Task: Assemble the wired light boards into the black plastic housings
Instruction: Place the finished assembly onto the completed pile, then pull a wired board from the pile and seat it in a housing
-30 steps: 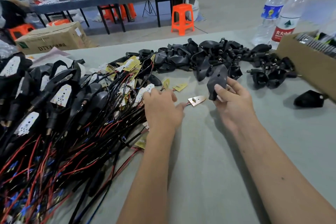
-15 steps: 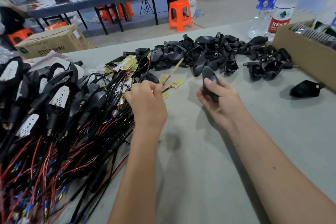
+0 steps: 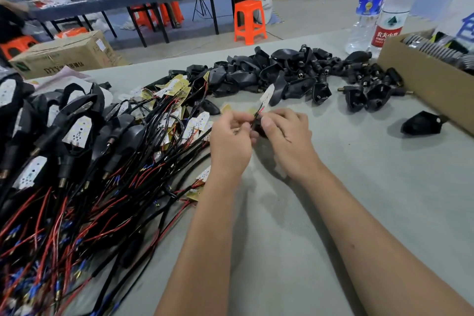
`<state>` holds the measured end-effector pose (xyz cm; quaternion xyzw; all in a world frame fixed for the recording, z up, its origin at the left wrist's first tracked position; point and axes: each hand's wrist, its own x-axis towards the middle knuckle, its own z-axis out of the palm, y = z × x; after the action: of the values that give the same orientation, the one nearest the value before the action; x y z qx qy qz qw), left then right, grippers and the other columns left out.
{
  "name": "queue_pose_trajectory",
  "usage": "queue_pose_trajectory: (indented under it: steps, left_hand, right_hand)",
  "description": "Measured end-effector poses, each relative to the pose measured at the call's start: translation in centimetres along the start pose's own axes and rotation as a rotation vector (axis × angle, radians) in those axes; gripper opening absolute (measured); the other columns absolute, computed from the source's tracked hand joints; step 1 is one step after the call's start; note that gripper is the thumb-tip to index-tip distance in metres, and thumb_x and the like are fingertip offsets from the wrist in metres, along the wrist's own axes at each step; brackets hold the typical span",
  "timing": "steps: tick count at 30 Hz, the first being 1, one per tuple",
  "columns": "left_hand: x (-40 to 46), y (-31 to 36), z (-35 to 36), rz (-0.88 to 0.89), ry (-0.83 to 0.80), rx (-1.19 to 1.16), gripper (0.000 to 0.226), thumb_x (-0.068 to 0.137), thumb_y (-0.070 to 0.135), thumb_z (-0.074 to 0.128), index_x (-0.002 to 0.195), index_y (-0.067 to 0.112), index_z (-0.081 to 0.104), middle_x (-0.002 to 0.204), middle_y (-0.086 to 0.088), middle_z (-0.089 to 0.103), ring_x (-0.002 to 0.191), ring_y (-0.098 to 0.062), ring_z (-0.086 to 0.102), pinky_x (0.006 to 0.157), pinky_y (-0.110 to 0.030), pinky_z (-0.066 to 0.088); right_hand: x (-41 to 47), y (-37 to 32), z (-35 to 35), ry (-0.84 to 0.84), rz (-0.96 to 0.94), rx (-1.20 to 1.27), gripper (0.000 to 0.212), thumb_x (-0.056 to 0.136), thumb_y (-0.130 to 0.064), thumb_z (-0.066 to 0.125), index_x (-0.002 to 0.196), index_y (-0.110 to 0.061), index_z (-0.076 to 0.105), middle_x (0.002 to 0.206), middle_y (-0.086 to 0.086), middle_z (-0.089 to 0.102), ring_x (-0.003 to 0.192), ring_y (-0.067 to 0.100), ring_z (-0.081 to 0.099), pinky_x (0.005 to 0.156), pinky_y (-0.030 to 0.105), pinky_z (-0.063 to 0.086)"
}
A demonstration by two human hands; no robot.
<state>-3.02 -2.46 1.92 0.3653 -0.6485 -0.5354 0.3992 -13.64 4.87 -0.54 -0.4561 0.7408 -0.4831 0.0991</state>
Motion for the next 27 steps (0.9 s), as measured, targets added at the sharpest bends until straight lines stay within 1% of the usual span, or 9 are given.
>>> queue_pose_trajectory:
  steps: [3,5,9,12,15,18,22,25,27]
  left_hand:
    - [-0.3,0.3,0.8,0.077,-0.073,0.011,0.022,0.095,-0.012,0.054,0.097,-0.001,0.073,0.084,-0.007,0.073,0.073,-0.01,0.068,0.075,-0.029,0.058]
    - [-0.4,0.6,1.3,0.12,-0.099,0.006,0.022,0.096,-0.009,0.056,0.099,0.003,0.074,0.087,-0.006,0.075,0.079,-0.01,0.07,0.076,-0.026,0.059]
    - [-0.7,0.0,1.6,0.106,-0.053,0.183,0.005,0.097,0.017,0.066,0.098,0.018,0.061,0.086,-0.004,0.07,0.083,-0.025,0.07,0.08,-0.045,0.059]
    - [-0.4,-0.7,0.2,0.245,-0.071,0.523,0.013,0.092,0.029,0.073,0.088,0.019,0.065,0.069,0.012,0.063,0.067,-0.006,0.06,0.071,-0.032,0.053]
    - [0.4,-0.9,-2.1,0.204,-0.18,0.605,0.017,0.093,0.026,0.071,0.078,0.021,0.066,0.06,0.008,0.063,0.056,-0.002,0.051,0.063,-0.028,0.046]
    - [0.4,-1.0,-3.3,0.139,-0.245,0.515,0.02,0.096,0.022,0.068,0.076,0.019,0.068,0.061,0.008,0.069,0.053,-0.001,0.053,0.055,-0.019,0.042]
    - [0.2,-0.7,-2.0,0.132,-0.183,0.342,0.022,0.099,0.018,0.065,0.077,0.018,0.067,0.059,0.008,0.066,0.052,-0.001,0.055,0.056,-0.02,0.042]
    - [0.0,-0.7,-0.7,0.111,-0.086,0.244,0.029,0.107,0.025,0.052,0.087,0.011,0.067,0.067,0.002,0.065,0.055,-0.014,0.054,0.059,-0.035,0.041]
    - [-0.1,-1.2,-0.4,0.125,-0.01,0.382,0.04,0.109,0.037,0.04,0.098,0.009,0.066,0.081,-0.005,0.067,0.076,-0.023,0.059,0.072,-0.044,0.047]
  right_hand:
    - [0.1,-0.5,-0.4,0.019,0.032,0.222,0.03,0.099,-0.045,0.057,0.106,-0.024,0.078,0.114,-0.005,0.069,0.119,0.021,0.055,0.105,0.043,0.042]
    - [0.1,-0.5,-0.8,0.097,0.066,0.405,0.017,0.097,-0.028,0.07,0.102,-0.014,0.079,0.1,0.001,0.075,0.099,0.015,0.067,0.092,0.035,0.052]
    - [0.5,-0.2,-1.6,0.297,0.206,0.693,0.017,0.1,-0.018,0.067,0.089,-0.008,0.073,0.082,0.009,0.065,0.069,0.011,0.053,0.061,0.022,0.042]
    - [1.2,0.1,-2.7,0.43,0.323,1.055,0.017,0.105,-0.014,0.058,0.09,-0.009,0.062,0.078,0.008,0.068,0.055,0.012,0.052,0.049,0.022,0.039]
    - [1.8,1.2,-4.0,0.544,0.363,1.228,0.021,0.108,-0.019,0.054,0.089,-0.011,0.06,0.072,0.005,0.068,0.055,0.012,0.054,0.05,0.02,0.043]
    - [2.1,1.8,-4.2,0.472,0.376,1.322,0.019,0.104,-0.019,0.06,0.091,-0.009,0.067,0.075,0.006,0.069,0.059,0.011,0.058,0.054,0.019,0.049]
    - [1.8,1.3,-2.8,0.126,0.344,1.173,0.014,0.098,-0.012,0.067,0.089,-0.009,0.078,0.086,0.008,0.074,0.065,0.012,0.064,0.057,0.019,0.053]
    - [1.2,0.8,-2.1,0.036,0.291,1.053,0.015,0.103,-0.009,0.06,0.096,-0.005,0.072,0.088,0.009,0.076,0.07,0.014,0.07,0.062,0.019,0.055]
    - [1.3,0.7,-2.4,0.133,0.266,1.049,0.015,0.105,-0.01,0.056,0.097,-0.005,0.067,0.084,0.009,0.076,0.067,0.015,0.07,0.06,0.02,0.056]
